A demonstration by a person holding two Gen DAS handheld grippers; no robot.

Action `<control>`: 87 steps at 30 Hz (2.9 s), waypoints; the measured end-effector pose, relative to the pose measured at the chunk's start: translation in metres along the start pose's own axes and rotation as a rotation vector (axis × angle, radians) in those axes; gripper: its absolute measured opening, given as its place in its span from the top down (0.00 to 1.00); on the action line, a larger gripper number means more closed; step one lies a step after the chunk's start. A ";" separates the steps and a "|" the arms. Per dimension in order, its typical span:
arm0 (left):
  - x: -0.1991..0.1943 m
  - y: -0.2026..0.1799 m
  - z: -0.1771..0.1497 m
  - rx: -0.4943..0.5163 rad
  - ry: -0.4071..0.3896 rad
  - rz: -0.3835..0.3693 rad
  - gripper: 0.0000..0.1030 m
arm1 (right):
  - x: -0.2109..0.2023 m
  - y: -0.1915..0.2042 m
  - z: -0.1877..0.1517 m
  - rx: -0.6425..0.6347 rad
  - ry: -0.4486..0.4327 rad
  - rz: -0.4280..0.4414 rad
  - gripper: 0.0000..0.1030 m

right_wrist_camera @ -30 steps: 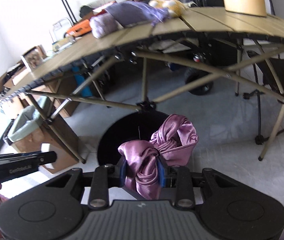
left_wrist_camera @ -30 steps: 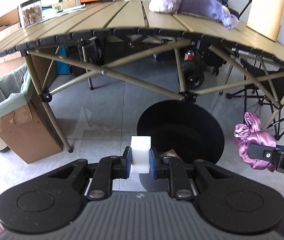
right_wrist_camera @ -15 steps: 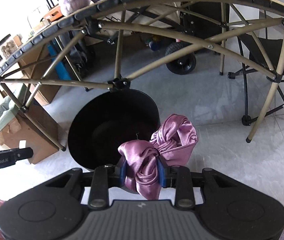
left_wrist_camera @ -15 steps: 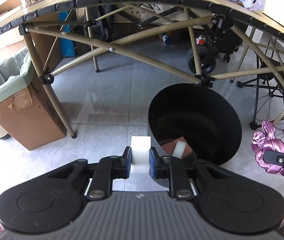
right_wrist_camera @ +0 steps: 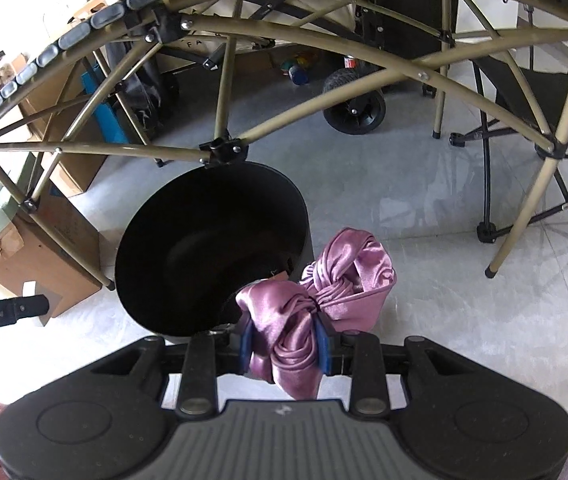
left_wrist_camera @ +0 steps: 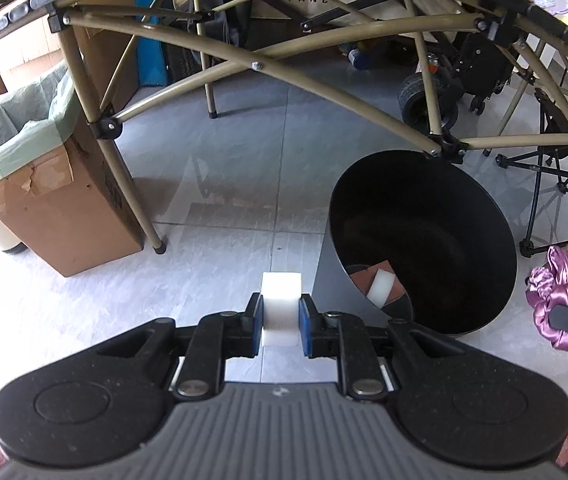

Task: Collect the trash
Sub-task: 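Lower the purple scrunchie into the black bin and open the right tool, then move the left tool over the black bin and release the white foam block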

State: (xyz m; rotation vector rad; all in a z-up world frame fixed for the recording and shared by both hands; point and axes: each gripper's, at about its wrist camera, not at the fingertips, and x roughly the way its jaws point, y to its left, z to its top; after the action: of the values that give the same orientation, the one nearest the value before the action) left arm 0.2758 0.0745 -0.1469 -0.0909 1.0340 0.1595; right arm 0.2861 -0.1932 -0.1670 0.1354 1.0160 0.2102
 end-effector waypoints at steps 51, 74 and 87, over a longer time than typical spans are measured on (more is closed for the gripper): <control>0.018 0.057 -0.002 -0.129 0.073 0.024 0.82 | 0.093 0.121 0.064 -0.222 0.130 -0.059 0.20; 0.014 0.051 -0.002 -0.103 0.049 0.015 0.82 | 0.082 0.112 0.063 -0.195 0.119 -0.052 0.10; -0.001 0.025 0.005 -0.061 -0.005 -0.015 0.82 | 0.044 0.094 0.067 -0.173 0.034 -0.037 0.10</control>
State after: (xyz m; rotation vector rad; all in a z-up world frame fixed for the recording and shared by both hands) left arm 0.2754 0.1000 -0.1434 -0.1536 1.0233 0.1779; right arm 0.3553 -0.0928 -0.1492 -0.0450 1.0290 0.2662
